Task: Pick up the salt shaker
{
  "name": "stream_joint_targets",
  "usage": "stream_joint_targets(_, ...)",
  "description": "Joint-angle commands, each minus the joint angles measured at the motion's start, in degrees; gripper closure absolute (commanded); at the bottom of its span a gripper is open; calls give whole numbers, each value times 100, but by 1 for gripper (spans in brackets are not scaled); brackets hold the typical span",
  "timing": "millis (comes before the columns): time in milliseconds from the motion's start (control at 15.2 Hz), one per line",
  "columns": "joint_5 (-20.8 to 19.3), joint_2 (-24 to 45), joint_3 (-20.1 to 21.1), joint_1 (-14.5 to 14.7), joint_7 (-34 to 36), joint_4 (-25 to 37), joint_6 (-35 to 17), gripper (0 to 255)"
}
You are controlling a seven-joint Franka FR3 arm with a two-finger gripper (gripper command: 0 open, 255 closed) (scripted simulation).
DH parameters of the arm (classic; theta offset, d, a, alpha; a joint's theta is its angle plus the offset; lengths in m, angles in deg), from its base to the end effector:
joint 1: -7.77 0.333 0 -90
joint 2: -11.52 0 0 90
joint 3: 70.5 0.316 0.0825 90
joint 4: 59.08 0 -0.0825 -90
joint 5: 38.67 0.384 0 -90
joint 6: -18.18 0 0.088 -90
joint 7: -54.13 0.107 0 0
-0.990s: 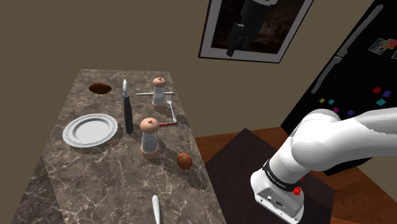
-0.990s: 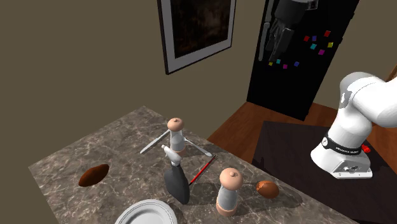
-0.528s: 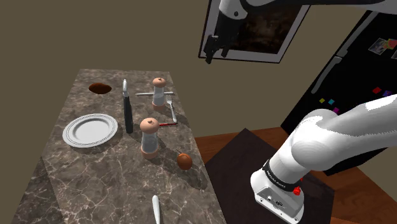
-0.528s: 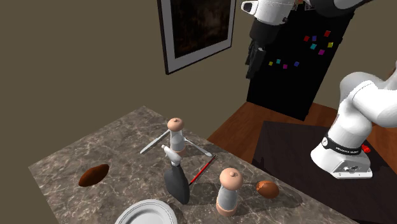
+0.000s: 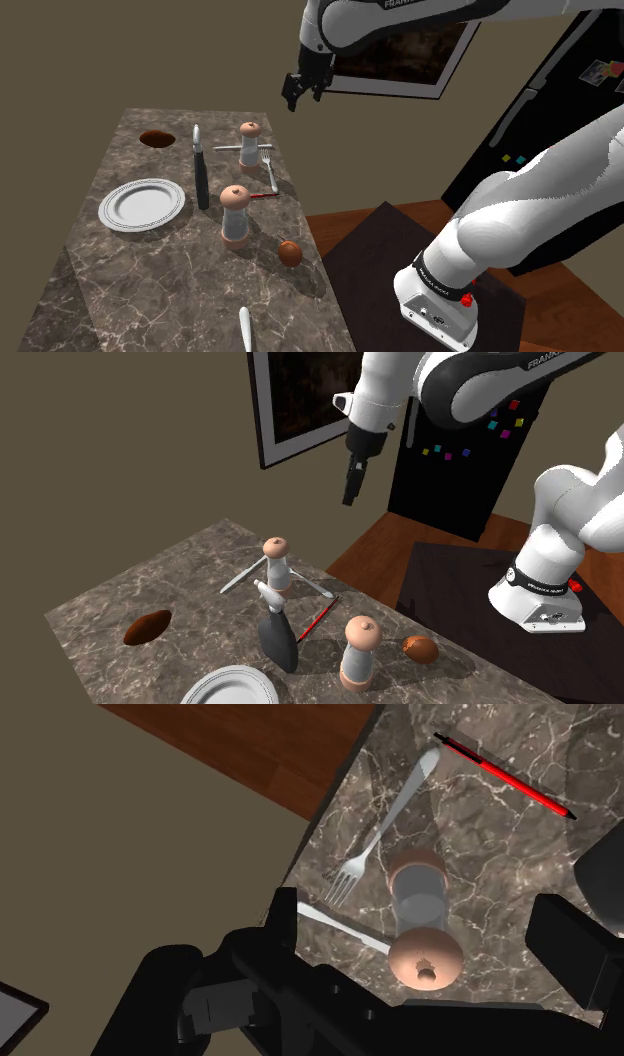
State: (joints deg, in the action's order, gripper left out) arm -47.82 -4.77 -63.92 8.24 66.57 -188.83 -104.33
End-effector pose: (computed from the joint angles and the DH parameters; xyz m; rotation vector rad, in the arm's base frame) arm 0.4767 0.0550 0.4902 2.9844 -0.0308 0.2719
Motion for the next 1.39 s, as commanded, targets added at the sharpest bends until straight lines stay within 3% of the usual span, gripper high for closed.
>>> stream_joint_targets(0, -97, 400, 43, -26, 126, 145, -263, 0)
stream_joint_targets(462, -569, 1930, 175, -21, 684, 1062, -847, 0)
stream_joint_targets(924, -1016, 3425, 131, 138, 1123, 2303, -1065, 0)
stream_joint_targets(1320, -1154, 3660, 73, 167, 1276, 2160, -1428, 0)
